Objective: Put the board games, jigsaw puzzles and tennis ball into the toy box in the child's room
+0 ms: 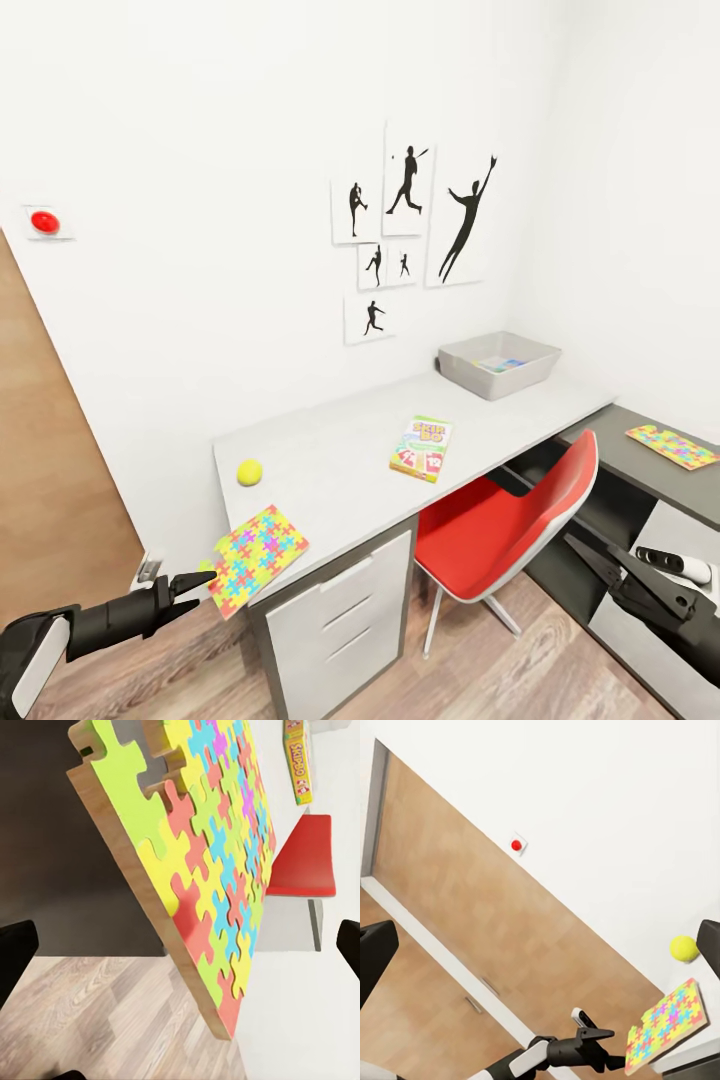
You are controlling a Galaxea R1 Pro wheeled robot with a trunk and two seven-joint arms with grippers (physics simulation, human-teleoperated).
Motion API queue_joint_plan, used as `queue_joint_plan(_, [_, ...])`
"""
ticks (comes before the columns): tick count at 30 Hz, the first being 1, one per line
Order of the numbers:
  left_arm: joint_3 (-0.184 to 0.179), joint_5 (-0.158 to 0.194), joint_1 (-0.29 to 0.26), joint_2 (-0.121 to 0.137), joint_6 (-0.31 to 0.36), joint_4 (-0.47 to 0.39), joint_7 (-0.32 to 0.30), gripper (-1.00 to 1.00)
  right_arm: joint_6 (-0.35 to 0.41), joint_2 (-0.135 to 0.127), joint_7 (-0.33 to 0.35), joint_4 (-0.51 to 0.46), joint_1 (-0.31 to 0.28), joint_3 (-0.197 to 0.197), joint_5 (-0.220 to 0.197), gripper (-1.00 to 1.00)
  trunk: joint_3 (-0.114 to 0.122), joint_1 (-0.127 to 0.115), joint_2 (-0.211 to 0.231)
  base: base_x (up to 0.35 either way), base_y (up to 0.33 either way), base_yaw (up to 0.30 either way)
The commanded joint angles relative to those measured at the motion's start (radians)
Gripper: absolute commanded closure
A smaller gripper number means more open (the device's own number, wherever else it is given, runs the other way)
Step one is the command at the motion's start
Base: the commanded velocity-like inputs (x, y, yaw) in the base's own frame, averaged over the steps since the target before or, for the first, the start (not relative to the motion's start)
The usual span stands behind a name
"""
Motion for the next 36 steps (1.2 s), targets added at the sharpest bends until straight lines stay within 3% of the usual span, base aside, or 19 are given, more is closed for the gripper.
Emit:
queue_joint_plan(1, [0.001, 0.001, -0.001, 0.0, 0.005, 0.0, -0.002, -1.0, 0.007, 0.0, -0.001, 0.0, 0.0, 0.0, -0.005, -1.0, -0.001, 0.0, -0.001, 0.006, -0.007, 0.0])
queue_joint_plan(36, [0.001, 0.001, -0.001, -0.001, 0.004, 0.0, -0.002, -1.0, 0.007, 0.0, -0.001, -0.001, 0.0, 0.002, -0.003, -1.0, -0.001, 0.0, -0.001, 0.048, -0.001, 0.0])
